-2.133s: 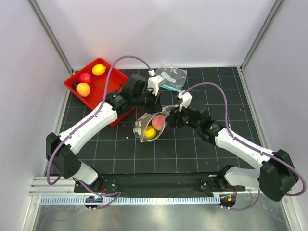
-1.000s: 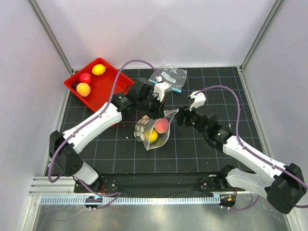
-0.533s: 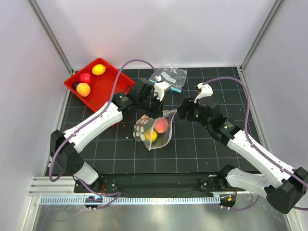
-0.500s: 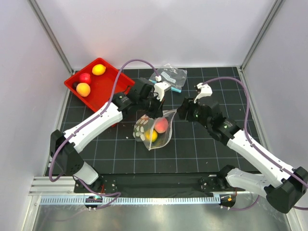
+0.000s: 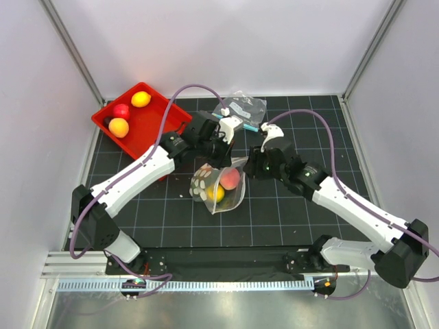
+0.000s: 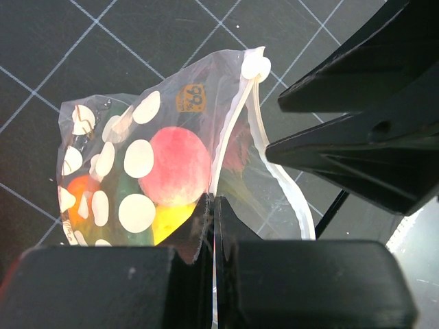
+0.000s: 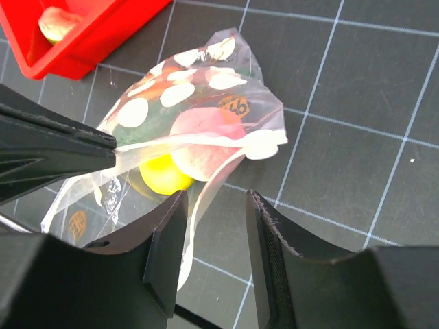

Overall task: Place the food in the zip-top bag and seal the zipper
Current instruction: Adjust the zipper food storage bag at the center of the board.

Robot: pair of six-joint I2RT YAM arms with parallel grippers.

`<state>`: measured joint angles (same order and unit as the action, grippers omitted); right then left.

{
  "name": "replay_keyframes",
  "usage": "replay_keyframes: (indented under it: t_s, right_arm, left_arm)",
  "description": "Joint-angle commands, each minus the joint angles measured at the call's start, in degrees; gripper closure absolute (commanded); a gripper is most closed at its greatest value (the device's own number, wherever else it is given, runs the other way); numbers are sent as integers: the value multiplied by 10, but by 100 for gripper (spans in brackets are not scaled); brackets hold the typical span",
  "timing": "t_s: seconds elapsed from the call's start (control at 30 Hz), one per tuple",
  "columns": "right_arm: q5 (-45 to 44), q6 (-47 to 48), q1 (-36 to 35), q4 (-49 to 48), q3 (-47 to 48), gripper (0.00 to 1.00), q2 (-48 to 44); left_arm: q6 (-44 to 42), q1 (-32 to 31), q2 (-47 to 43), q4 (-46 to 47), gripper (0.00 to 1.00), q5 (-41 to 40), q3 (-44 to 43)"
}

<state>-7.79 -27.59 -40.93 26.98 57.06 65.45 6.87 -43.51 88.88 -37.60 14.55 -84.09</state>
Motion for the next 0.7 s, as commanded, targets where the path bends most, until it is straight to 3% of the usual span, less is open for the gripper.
replay_keyframes:
  t_s: [0.0,0.23,0.3,0.4,0.67]
  right_arm:
    - [7,-5,-9,24,39,54,20]
    - [-9,-1,-41,73,72,60,63]
    - [-9,1,-49,86,79,80,65]
    - [-14,-1,-62,97,88,99,49]
    - [-29,-78,-92,125,105,99,-65]
  left_arm:
    - [-4,-2,-6,-1,100,0,-27]
    - [-2,-1,-13,0,100,-4,-26]
    - [-1,-1,-13,0,100,4,-26]
    - [-1,-2,-14,3,100,20,-26]
    - [2,-4,-15,15,100,107,-25]
